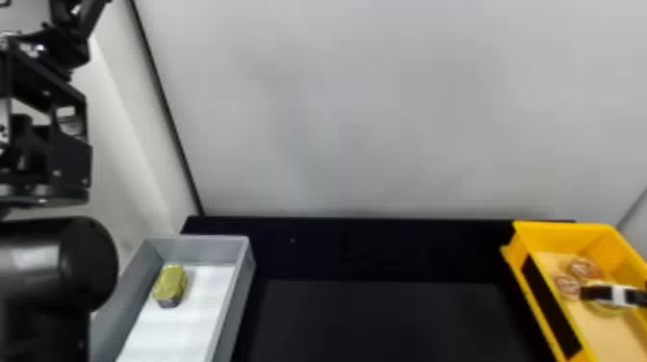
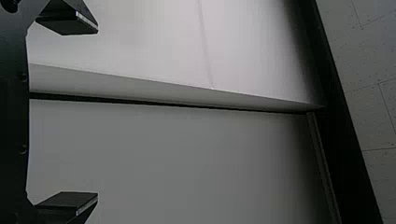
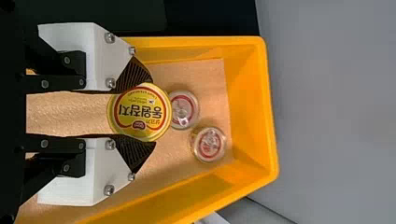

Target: Pick up the round yellow can and place it in the yellow rectangular box

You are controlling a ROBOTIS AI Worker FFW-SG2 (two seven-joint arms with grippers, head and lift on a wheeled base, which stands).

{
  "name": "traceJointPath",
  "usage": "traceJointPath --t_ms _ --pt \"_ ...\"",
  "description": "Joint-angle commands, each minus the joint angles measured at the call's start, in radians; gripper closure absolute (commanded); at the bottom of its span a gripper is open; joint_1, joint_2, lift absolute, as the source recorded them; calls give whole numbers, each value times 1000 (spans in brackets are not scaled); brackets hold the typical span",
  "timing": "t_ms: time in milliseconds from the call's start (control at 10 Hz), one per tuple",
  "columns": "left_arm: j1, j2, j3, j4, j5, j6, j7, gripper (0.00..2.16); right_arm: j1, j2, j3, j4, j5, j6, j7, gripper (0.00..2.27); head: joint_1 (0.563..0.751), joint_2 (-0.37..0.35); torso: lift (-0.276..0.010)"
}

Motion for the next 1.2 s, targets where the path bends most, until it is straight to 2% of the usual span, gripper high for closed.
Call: traceJointPath --t_ms 0,500,1100 --pt "1 0 0 0 0 0 -1 33 10 -2 -21 56 -42 -31 -13 840 636 31 -1" --pt "0 -2 -6 3 0 0 -1 33 13 -27 -74 134 -60 -34 -26 840 636 31 -1" --pt "-3 -2 -9 3 0 0 -8 33 34 -28 -97 163 -71 -18 -29 840 636 31 -1"
